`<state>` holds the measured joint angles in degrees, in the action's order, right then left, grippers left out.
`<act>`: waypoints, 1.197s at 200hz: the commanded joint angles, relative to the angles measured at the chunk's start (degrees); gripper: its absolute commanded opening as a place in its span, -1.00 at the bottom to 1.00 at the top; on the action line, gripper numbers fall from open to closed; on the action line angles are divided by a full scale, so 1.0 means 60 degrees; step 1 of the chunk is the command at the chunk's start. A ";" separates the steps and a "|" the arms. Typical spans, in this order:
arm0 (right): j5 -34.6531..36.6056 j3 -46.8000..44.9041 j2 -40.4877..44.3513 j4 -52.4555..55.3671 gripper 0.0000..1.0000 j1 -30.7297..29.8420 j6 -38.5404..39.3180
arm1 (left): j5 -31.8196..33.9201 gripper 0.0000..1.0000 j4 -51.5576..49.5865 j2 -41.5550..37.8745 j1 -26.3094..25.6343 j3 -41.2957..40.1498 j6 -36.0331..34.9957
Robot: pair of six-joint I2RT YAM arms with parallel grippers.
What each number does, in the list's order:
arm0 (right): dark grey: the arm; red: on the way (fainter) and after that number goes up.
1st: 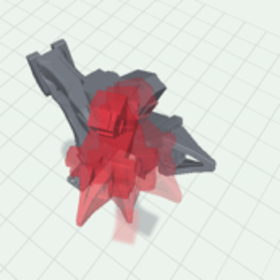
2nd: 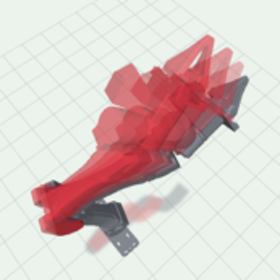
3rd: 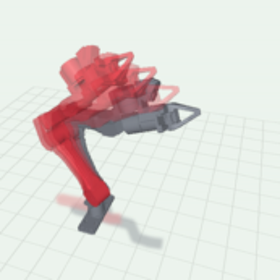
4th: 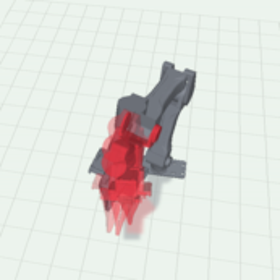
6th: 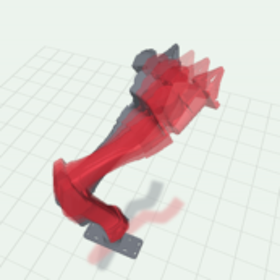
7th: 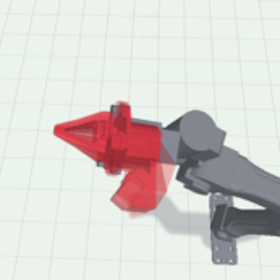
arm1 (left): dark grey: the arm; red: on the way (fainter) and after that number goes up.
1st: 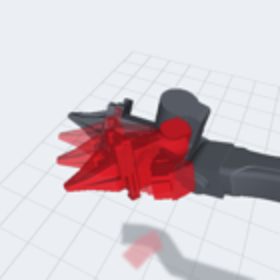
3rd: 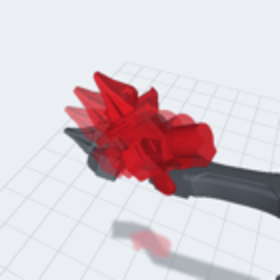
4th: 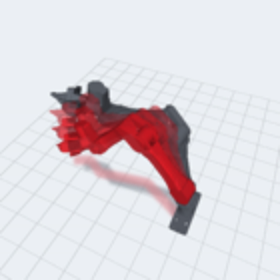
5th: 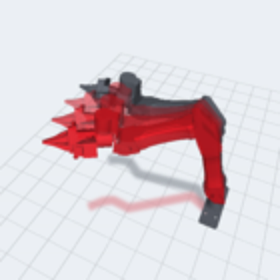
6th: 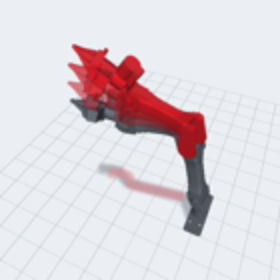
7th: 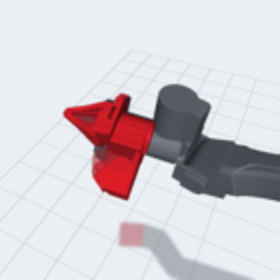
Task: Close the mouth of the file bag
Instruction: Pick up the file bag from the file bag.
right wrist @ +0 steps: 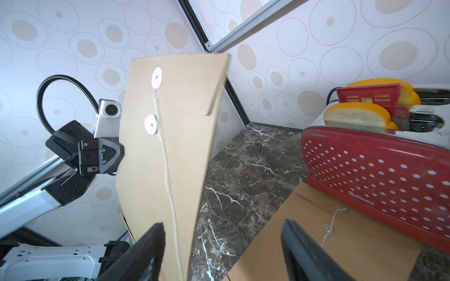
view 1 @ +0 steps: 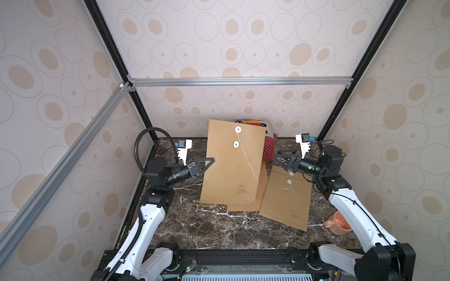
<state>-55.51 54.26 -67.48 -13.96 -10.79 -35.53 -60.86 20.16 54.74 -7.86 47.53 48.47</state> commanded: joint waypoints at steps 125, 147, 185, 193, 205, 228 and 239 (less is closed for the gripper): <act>-0.1948 -0.0305 -0.0578 -0.5116 0.31 -0.0464 -0.3372 | -0.0330 -1.00 0.1321 -0.0196 -0.0638 0.0156 0.0118; -0.1857 -0.0515 -0.0501 -0.6145 0.19 -0.0549 -0.4121 | -0.0240 -1.00 0.1285 -0.0152 -0.0680 0.0077 0.0119; -0.1992 -0.0639 0.0056 -0.4985 0.24 -0.0294 -0.3572 | -0.0151 -1.00 0.0012 -0.0461 -0.0668 0.0355 -0.0809; -0.2089 -0.0640 0.0153 -0.4884 0.28 -0.0233 -0.3531 | -0.0153 -1.00 -0.0015 -0.0466 -0.0669 0.0355 -0.0823; -0.2183 -0.0651 0.0301 -0.4854 0.36 -0.0182 -0.3569 | -0.0154 -1.00 -0.0164 -0.0441 -0.0678 0.0395 -0.0933; -0.2195 -0.0683 0.0599 -0.4556 0.46 -0.0138 -0.3429 | -0.0213 -1.00 -0.0317 -0.0391 -0.0672 0.0499 -0.1028; -0.2199 -0.0692 0.0710 -0.4384 0.48 -0.0108 -0.3311 | -0.0213 -1.00 -0.0425 -0.0435 -0.0671 0.0527 -0.1129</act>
<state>-67.46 50.63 -65.39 -42.17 -11.81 -57.30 -62.02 18.59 53.01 -11.64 47.48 44.40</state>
